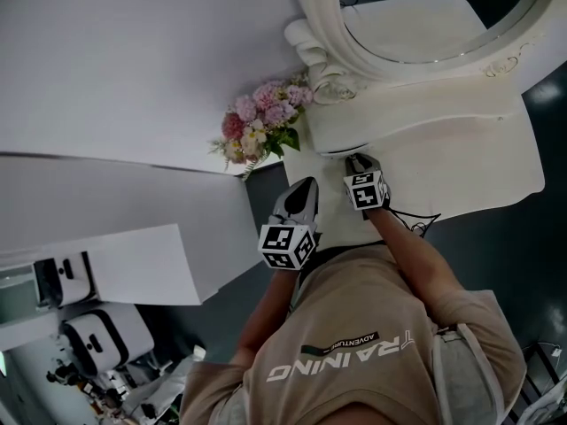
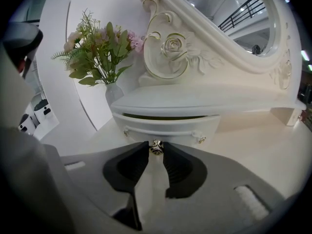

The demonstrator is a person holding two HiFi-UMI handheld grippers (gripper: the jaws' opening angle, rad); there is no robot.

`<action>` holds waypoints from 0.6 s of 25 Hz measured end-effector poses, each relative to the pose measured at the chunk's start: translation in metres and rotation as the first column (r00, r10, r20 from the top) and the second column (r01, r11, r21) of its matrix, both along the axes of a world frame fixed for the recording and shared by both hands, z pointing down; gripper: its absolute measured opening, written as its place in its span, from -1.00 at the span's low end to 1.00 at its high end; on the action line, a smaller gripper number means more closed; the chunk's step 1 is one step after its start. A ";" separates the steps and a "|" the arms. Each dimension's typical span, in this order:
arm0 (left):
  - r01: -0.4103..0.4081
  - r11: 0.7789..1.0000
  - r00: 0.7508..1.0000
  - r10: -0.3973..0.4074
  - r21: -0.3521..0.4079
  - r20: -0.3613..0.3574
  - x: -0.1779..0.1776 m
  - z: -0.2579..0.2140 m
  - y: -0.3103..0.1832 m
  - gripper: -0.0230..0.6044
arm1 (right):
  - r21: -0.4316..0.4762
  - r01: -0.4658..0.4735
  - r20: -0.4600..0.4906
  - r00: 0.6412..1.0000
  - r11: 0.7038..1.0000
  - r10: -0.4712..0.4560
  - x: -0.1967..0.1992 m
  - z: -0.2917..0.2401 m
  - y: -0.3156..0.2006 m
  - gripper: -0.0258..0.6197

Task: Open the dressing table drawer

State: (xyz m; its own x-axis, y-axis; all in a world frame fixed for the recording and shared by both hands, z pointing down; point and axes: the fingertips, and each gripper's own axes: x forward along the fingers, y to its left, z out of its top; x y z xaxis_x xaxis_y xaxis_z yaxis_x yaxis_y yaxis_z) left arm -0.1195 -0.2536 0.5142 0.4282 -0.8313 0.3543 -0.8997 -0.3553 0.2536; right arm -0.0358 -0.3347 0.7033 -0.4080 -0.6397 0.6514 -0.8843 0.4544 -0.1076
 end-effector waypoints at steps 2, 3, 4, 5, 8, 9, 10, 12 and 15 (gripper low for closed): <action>-0.004 1.000 1.000 0.004 0.000 -0.002 0.000 0.000 0.004 -0.86 | -0.001 0.000 -0.004 1.000 1.000 0.000 0.002 0.000 0.003 -0.63; -0.004 1.000 1.000 0.004 -0.002 -0.004 -0.001 0.000 0.006 -0.86 | -0.003 0.000 -0.006 1.000 1.000 0.000 0.002 0.000 0.004 -0.63; -0.002 1.000 1.000 0.002 -0.004 -0.005 -0.002 0.000 0.007 -0.87 | -0.005 -0.001 -0.008 1.000 1.000 0.001 0.003 0.001 0.007 -0.63; -0.001 1.000 1.000 0.001 -0.004 -0.005 -0.003 0.000 0.009 -0.87 | -0.008 -0.002 -0.009 1.000 1.000 0.002 0.003 0.001 0.009 -0.63; -0.002 1.000 1.000 0.002 -0.001 -0.004 -0.005 0.000 0.014 -0.86 | -0.009 -0.005 -0.009 1.000 1.000 0.005 0.004 0.002 0.016 -0.63; -0.003 1.000 1.000 0.003 0.001 -0.003 -0.006 -0.001 0.016 -0.87 | -0.006 -0.006 -0.011 1.000 1.000 0.006 0.005 0.001 0.017 -0.63; -0.004 1.000 1.000 0.004 0.001 -0.003 -0.007 -0.001 0.018 -0.87 | -0.004 -0.008 -0.011 1.000 1.000 0.008 0.005 0.001 0.019 -0.63; -0.004 1.000 1.000 0.004 0.000 -0.001 -0.009 0.000 0.023 -0.87 | -0.007 -0.010 -0.010 1.000 1.000 0.010 0.006 0.002 0.023 -0.63; 0.000 1.000 1.000 0.000 -0.003 -0.002 -0.012 0.002 0.029 -0.87 | -0.013 -0.010 -0.013 1.000 1.000 0.010 0.007 0.004 0.028 -0.63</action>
